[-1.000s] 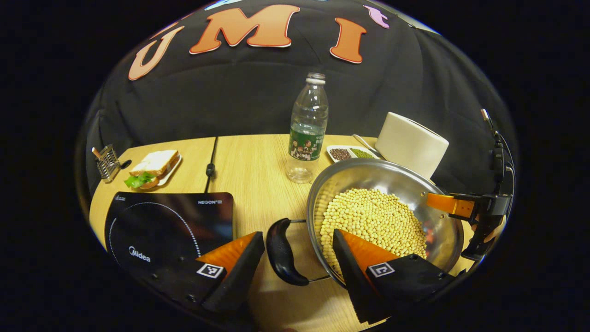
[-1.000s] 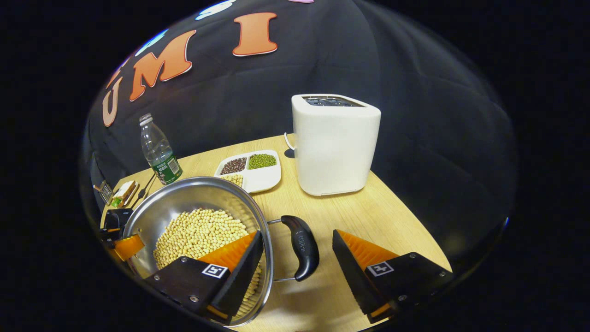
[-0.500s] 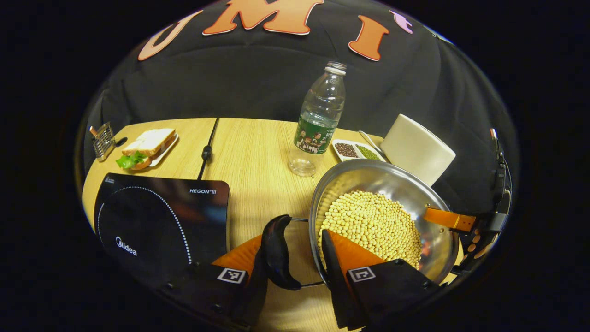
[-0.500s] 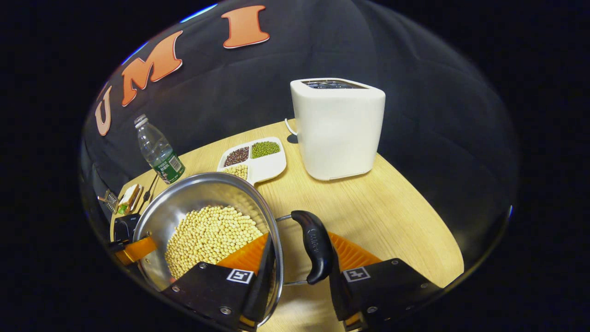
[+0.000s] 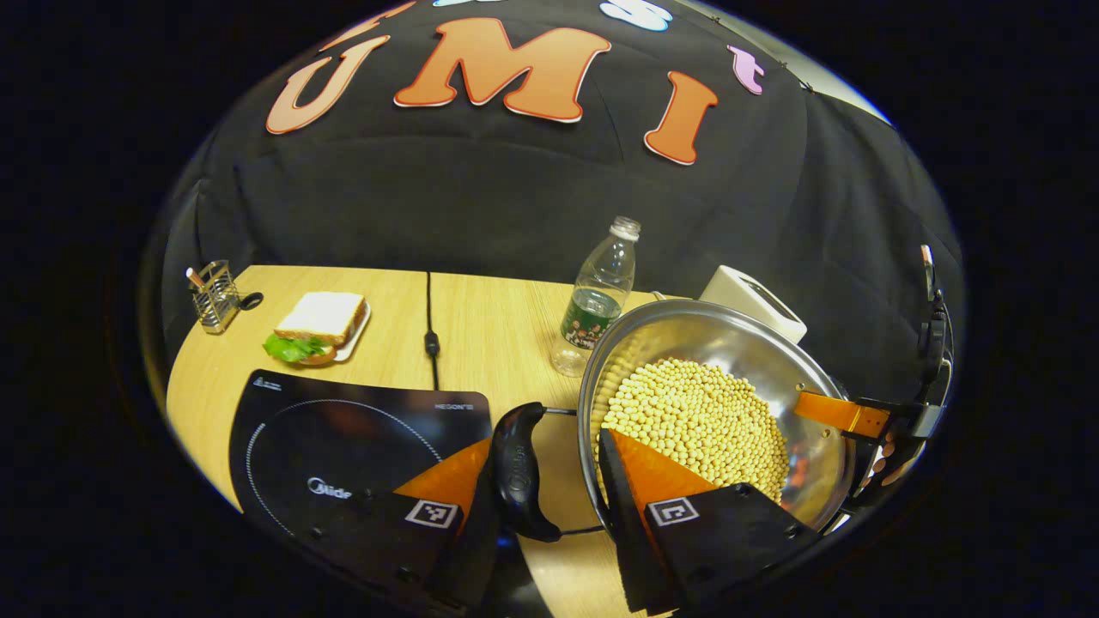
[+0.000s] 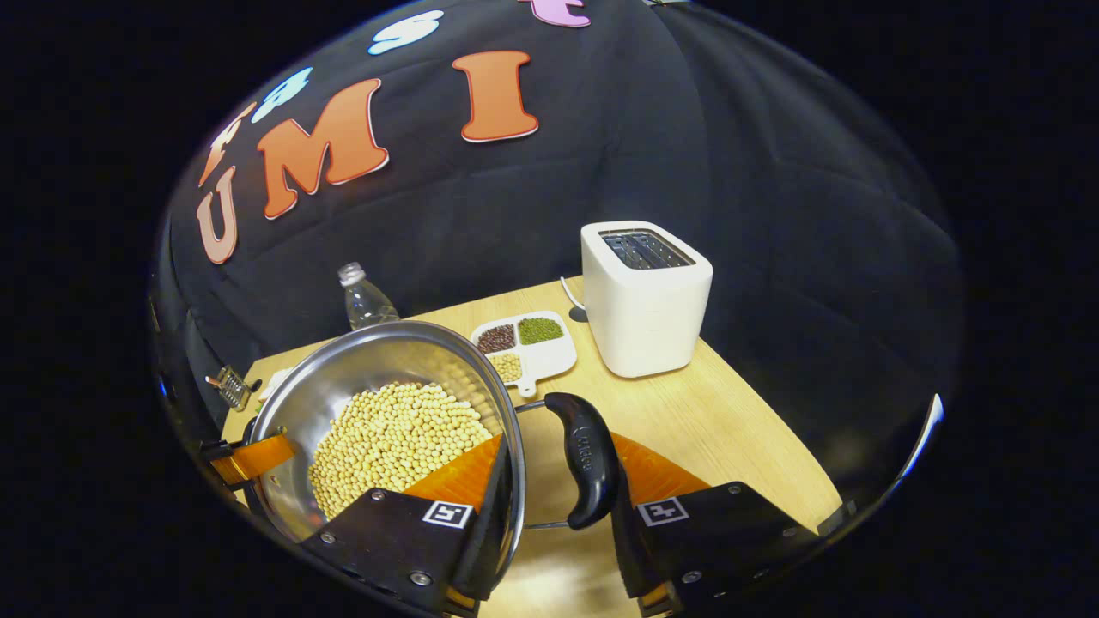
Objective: First push the handle of the pot to place it horizontally, then grasp the pot with both hands and set it on the induction cooktop.
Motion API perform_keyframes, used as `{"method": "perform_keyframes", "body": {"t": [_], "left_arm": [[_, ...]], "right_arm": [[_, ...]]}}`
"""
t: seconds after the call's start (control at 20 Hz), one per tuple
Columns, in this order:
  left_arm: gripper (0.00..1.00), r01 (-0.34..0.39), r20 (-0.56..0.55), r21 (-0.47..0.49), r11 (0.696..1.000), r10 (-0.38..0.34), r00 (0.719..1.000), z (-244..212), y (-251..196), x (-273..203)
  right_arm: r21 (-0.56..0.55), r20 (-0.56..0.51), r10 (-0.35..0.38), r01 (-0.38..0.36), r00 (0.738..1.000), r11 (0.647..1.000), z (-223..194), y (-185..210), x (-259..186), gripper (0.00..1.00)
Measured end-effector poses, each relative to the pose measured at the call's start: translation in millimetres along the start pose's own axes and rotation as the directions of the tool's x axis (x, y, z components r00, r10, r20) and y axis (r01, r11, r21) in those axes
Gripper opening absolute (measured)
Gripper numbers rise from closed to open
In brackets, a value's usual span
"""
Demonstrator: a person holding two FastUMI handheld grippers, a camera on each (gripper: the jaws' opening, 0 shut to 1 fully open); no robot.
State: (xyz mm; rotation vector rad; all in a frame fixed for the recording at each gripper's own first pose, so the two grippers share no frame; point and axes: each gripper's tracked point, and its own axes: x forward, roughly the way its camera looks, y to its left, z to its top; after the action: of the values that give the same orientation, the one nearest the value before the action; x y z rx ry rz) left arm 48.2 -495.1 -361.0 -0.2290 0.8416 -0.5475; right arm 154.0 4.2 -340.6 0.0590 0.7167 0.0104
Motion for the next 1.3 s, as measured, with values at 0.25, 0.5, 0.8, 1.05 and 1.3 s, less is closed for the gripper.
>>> {"method": "perform_keyframes", "body": {"t": [0.25, 0.5, 0.8, 1.05, 1.3], "left_arm": [[0.66, -0.04, 0.045, -0.003, 0.999, 0.04, 0.998, 18, 55, -50], [0.66, -0.116, 0.064, -0.019, 0.993, 0.117, 0.991, 25, 126, -94], [0.64, -0.186, 0.056, -0.06, 0.981, 0.189, 0.98, 19, 196, -126], [0.63, -0.219, 0.037, -0.078, 0.973, 0.222, 0.974, 3, 238, -137], [0.63, -0.233, 0.01, -0.09, 0.968, 0.235, 0.972, -14, 270, -134]], "right_arm": [[0.0, 0.03, 0.055, -0.055, 0.998, 0.998, 0, 60, -25, 0.51], [-0.011, 0.004, 0.134, -0.134, 0.991, 0.991, -20, 134, -35, 0.55], [-0.053, -0.037, 0.188, -0.19, 0.981, 0.98, -48, 200, -42, 0.55], [-0.06, -0.057, 0.2, -0.203, 0.978, 0.977, -74, 235, -40, 0.55], [-0.064, -0.106, 0.196, -0.203, 0.975, 0.977, -101, 253, -32, 0.55]]}}
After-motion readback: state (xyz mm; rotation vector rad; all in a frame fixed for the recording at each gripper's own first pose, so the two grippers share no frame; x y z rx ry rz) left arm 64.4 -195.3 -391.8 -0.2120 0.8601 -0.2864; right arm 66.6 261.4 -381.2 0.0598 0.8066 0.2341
